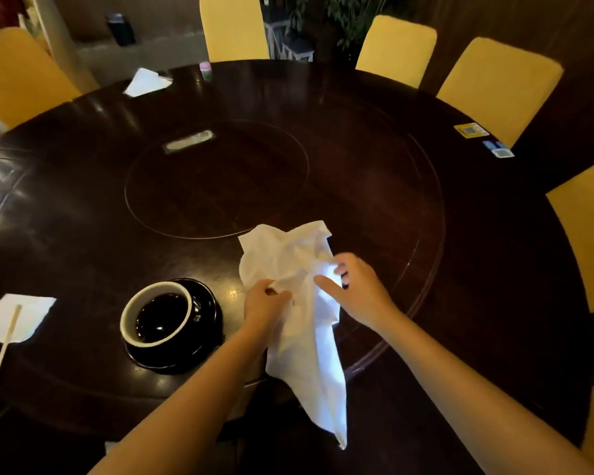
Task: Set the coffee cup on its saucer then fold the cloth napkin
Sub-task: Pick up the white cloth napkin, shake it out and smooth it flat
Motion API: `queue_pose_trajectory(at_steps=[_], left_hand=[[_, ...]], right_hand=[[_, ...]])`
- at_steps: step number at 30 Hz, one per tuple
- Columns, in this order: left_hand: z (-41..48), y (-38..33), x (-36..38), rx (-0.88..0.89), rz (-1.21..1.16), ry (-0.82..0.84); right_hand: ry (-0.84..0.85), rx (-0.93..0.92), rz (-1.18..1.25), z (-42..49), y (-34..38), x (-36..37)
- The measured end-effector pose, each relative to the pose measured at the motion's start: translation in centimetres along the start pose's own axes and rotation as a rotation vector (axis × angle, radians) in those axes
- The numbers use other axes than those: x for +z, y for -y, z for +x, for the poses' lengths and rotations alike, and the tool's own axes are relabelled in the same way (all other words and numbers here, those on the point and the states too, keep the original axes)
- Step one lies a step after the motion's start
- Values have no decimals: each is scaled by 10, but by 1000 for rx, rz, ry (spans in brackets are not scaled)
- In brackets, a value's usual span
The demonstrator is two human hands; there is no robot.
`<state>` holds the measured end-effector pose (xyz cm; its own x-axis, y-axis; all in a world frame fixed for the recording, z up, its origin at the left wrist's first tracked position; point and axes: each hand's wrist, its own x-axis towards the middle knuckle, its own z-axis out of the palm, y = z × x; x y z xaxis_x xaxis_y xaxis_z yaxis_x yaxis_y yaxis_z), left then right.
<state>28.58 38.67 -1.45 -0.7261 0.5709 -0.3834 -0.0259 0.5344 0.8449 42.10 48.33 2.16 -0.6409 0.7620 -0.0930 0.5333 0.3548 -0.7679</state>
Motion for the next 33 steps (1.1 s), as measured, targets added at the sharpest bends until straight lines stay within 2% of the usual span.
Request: queue_pose_trajectory(at_steps=[3,6,9,11,13,15,17,19,22,25,26,28,29,32,33], left_hand=[[-10,-5,5,16,84,113],[-14,-19,-3,33,311,221],[-14,-57,-23,244,532,19],[-10,-91,-39,433,472,-77],[-6,-129,-53,624,349,41],[-5,-163,-63,720,305,269],[-5,-185,-72,734,316,414],[-6,-197,-80,762,407,441],[-2,-197,-91,768,620,406],[-1,-183,-102,717,741,380],[-1,-177,-106,710,757,367],[-4,-173,-110,744,766,312],[-8,-176,-111,773,747,275],[-25,-196,-109,835,547,178],[-30,-203,-107,839,462,170]], right_hand=[[50,52,-172,26,9,9],[-73,78,-117,40,18,7],[-163,51,61,50,36,-18],[-89,-48,178,50,61,-43],[33,-214,215,45,90,-69],[114,-346,214,41,112,-91],[124,-429,243,38,131,-110],[58,-467,249,36,148,-124],[-140,-345,325,40,147,-138],[-187,-136,623,42,138,-143],[-216,-104,618,39,138,-144],[-251,-138,427,31,136,-141],[-199,-190,358,28,135,-137],[131,-281,65,16,147,-125],[169,-328,-42,17,151,-120]])
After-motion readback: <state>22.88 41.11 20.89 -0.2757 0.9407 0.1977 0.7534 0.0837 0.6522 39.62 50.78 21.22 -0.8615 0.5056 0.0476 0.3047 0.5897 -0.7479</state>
